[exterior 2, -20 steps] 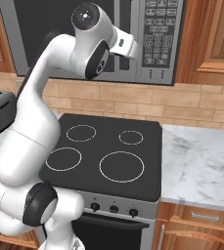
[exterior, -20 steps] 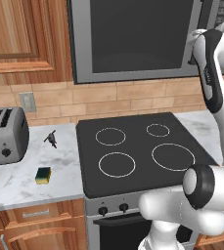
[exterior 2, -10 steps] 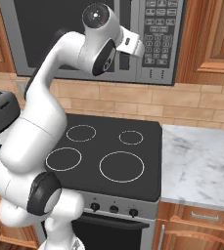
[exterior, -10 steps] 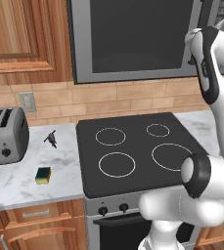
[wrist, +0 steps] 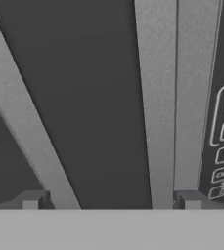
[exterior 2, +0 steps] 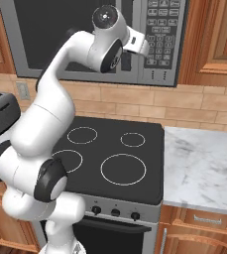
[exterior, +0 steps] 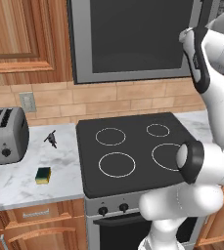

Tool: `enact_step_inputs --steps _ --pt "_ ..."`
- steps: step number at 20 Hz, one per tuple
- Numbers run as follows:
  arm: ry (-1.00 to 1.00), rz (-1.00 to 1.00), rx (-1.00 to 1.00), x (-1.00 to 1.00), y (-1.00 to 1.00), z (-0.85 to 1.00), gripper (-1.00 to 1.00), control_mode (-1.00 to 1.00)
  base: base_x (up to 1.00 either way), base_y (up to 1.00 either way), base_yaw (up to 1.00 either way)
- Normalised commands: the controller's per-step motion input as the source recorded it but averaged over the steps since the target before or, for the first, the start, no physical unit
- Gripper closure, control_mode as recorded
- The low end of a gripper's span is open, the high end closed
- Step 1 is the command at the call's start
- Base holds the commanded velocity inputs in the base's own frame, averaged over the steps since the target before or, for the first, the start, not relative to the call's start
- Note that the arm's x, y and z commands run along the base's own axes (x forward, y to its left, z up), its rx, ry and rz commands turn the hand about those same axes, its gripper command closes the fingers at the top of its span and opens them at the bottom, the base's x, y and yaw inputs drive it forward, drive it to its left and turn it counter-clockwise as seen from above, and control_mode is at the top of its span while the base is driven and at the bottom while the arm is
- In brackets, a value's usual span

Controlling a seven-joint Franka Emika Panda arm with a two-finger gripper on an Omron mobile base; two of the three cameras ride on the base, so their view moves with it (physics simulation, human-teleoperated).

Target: Place the sponge inside the microwave to prepare for sanitizing.

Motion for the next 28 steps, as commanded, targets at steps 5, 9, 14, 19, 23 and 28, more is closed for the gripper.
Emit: enact_step_inputs --steps 5,9,14,19,23,28 --pt "0.00 0.07 0.00 0.43 -0.25 -0.01 -1.00 -1.00 0.00 0.00 0.00" --pt "0.00 0.07 0.00 0.28 -0.20 0.00 -1.00 -1.00 0.00 0.00 0.00" --pt "-0.02 0.01 0.00 0.01 0.00 0.00 1.00 -1.00 0.00 0.00 0.00" --pt "0.00 0.00 0.00 0.00 0.00 0.00 1.00 -1.00 0.00 0.00 0.00" --pt "0.00 0.00 -0.02 -0.21 0.11 0.02 1.00 -1.00 0.00 0.00 0.00" --pt "-0.05 -0.05 -0.07 -0.54 0.06 0.09 1.00 -1.00 0.00 0.00 0.00"
